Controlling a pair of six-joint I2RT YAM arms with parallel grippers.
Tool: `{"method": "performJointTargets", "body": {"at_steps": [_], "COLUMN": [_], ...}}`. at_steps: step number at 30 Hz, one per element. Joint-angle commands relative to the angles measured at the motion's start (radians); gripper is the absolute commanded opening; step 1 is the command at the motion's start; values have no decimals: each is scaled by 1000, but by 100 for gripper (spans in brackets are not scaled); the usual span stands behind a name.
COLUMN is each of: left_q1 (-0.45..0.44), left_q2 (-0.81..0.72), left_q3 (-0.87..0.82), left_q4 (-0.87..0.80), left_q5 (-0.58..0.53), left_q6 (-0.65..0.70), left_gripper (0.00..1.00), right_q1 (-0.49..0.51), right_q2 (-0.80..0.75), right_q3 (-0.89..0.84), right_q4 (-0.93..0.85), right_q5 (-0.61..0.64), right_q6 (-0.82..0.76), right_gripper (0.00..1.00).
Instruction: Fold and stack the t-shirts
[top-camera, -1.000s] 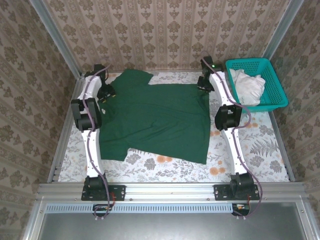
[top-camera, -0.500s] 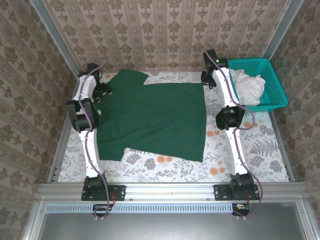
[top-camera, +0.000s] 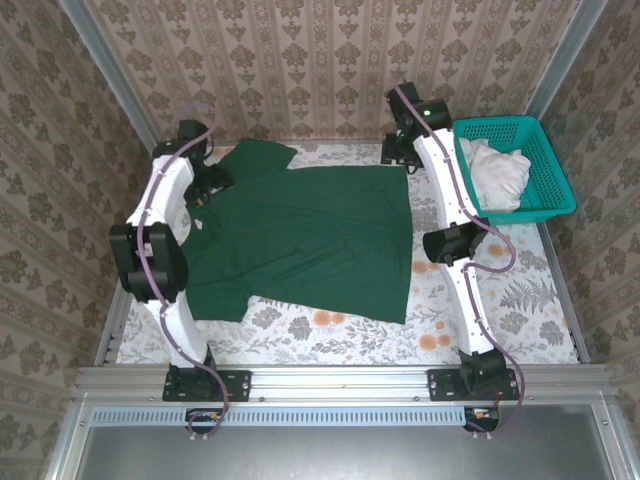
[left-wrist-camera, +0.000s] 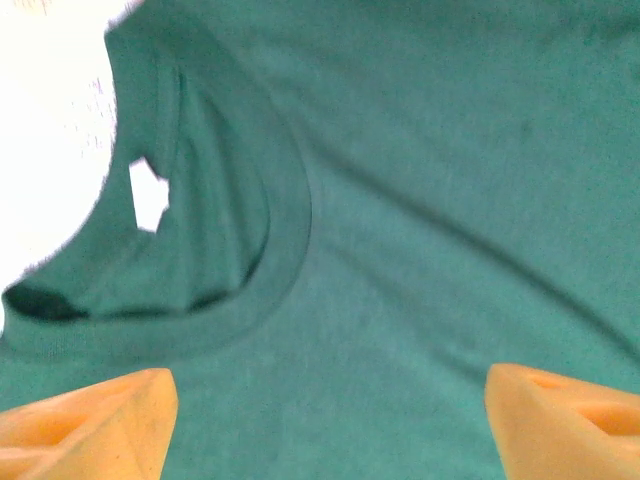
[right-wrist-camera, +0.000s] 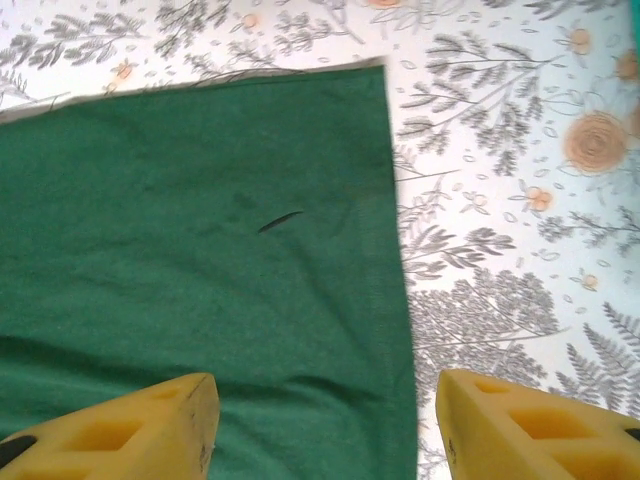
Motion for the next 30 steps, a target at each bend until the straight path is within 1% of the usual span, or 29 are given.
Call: {"method": "performJointTargets", "body": {"at_steps": [1,3,7,10,11,13,15,16,17,18,19,21,25,28,30], "left_q1": [-23,-38,-67,-93,-99,-109,-127,-131,-131,-129,-128,-125,-121,-121,-121], "left_q2": [-62,-91,-118,-91,-75,-47,-23,-6,17,41,63,103,171,217,239], "left_q3": [-111,-159,-237,-287,-297,-315,-325,-318,-312,-305,-297,-291,-269,-247,-235], "left_q4": [-89,-101,-84,-19,-2,42,89,89,92,90,87,98,108,113,126], "left_q5": [-51,-35,17,42,51,78,85,66,61,58,51,51,48,56,78], "left_q6": [16,15,27,32,23,0,-9,-8,-4,0,2,8,7,-10,-35], "left_gripper": [81,79,74,71,69,66,65,66,66,65,65,64,62,61,62], "right_q1": [-82,-103,-97,-46,-16,33,50,56,69,85,100,138,172,165,141], "right_q2": [-146,-211,-347,-487,-567,-773,-943,-989,-1015,-1019,-1006,-933,-764,-678,-619], "right_q3": [-53,-114,-243,-453,-601,-1018,-1427,-1575,-1704,-1790,-1846,-1884,-1833,-1792,-1758], "right_q4": [-199,-197,-188,-123,-46,256,568,689,792,870,927,989,1000,987,966], "right_q5": [-99,-124,-99,-26,-13,-42,-186,-227,-239,-244,-244,-224,-212,-170,-159], "right_q6": [11,11,4,-4,-12,21,146,199,257,288,297,296,287,271,263], "right_gripper": [62,62,63,61,61,61,58,55,52,51,48,45,40,39,38]}}
